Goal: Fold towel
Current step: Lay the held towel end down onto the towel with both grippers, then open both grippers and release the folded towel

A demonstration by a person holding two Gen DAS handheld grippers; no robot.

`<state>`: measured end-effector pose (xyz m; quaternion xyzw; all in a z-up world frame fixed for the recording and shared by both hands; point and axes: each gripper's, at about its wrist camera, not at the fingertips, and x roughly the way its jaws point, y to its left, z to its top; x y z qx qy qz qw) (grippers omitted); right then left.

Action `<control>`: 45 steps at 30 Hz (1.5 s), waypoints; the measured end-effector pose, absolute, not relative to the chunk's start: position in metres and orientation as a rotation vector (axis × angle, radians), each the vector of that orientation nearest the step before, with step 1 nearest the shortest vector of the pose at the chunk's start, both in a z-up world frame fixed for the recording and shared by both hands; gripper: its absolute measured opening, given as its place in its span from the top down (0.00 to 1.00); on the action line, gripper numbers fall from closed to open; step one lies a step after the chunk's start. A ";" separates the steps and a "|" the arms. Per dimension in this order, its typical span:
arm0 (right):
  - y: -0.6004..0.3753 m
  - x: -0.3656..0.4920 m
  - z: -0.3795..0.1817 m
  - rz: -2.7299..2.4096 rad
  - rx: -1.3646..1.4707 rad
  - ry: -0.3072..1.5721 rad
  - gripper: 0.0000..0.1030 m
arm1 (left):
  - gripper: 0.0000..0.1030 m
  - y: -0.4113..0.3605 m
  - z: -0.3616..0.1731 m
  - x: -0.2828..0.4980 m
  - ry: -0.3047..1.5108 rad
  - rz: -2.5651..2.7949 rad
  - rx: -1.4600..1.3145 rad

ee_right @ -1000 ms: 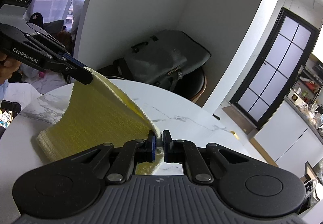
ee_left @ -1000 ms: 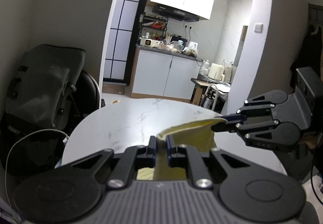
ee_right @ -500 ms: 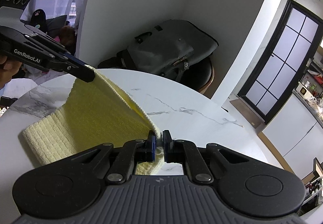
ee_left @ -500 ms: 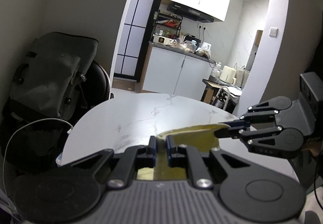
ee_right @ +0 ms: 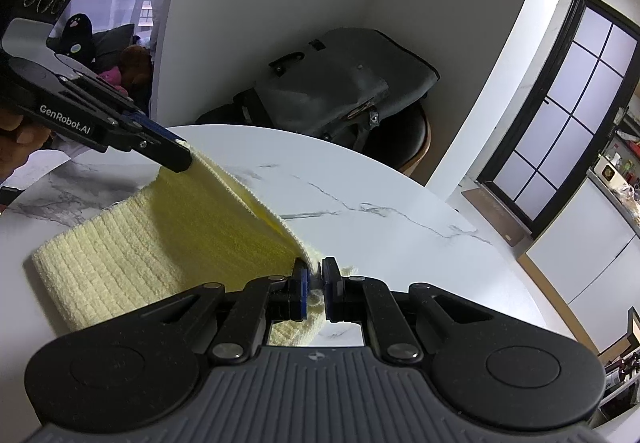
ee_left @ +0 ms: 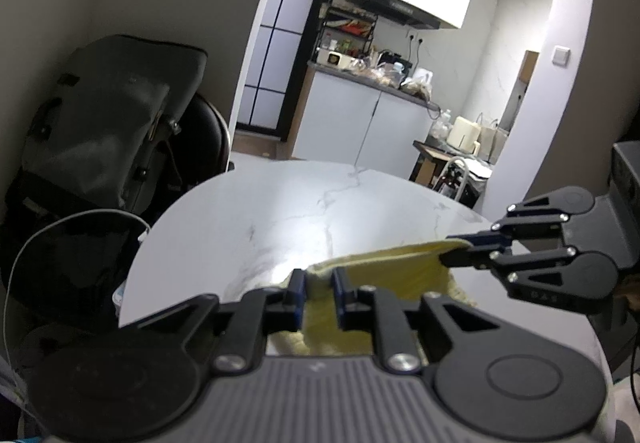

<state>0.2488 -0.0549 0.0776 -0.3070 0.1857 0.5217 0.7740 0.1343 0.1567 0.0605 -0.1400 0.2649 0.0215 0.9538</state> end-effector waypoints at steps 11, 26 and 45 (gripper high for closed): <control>-0.050 0.256 0.072 1.128 -0.641 0.404 0.90 | 0.48 0.160 0.052 0.138 0.559 0.112 -0.262; -0.055 0.255 0.076 1.079 -0.599 0.386 0.54 | 0.40 0.144 0.053 0.135 0.606 0.112 -0.204; -0.097 0.211 0.079 1.084 -0.525 0.480 0.27 | 0.09 0.104 0.063 0.097 0.620 0.109 -0.127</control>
